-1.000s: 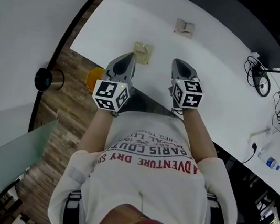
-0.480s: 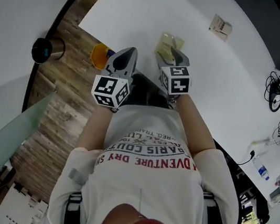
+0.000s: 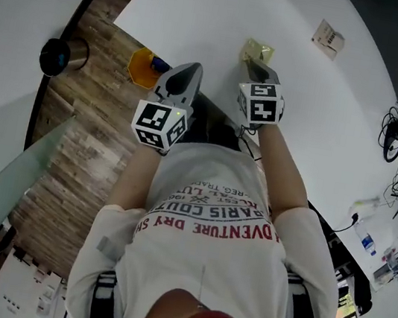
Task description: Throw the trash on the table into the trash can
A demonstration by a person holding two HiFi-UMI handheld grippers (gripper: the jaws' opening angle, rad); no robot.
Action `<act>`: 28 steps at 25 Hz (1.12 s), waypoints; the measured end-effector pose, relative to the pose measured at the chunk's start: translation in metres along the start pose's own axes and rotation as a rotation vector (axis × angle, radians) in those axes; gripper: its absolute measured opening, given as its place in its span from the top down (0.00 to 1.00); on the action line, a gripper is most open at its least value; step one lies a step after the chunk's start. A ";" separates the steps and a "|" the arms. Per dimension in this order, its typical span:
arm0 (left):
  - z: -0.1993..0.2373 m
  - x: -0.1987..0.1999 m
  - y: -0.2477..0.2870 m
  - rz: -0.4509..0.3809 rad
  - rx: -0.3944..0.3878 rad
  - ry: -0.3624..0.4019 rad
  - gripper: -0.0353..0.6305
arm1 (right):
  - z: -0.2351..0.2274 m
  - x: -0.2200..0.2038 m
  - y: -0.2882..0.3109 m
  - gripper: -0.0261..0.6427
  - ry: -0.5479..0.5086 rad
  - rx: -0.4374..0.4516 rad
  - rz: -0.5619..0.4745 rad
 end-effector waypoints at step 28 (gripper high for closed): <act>0.222 -0.159 -0.221 -0.208 0.649 -0.468 0.91 | 0.379 -0.005 0.146 0.92 -0.677 0.736 0.040</act>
Point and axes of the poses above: the fingertips, and each gripper's own axes: y forward along the fingers, z to its left, x out of its top, the point moved 3 cm from there along -y, backward along the fingers, and after that the axes turned 2 degrees about z, right-handed, at the moved point
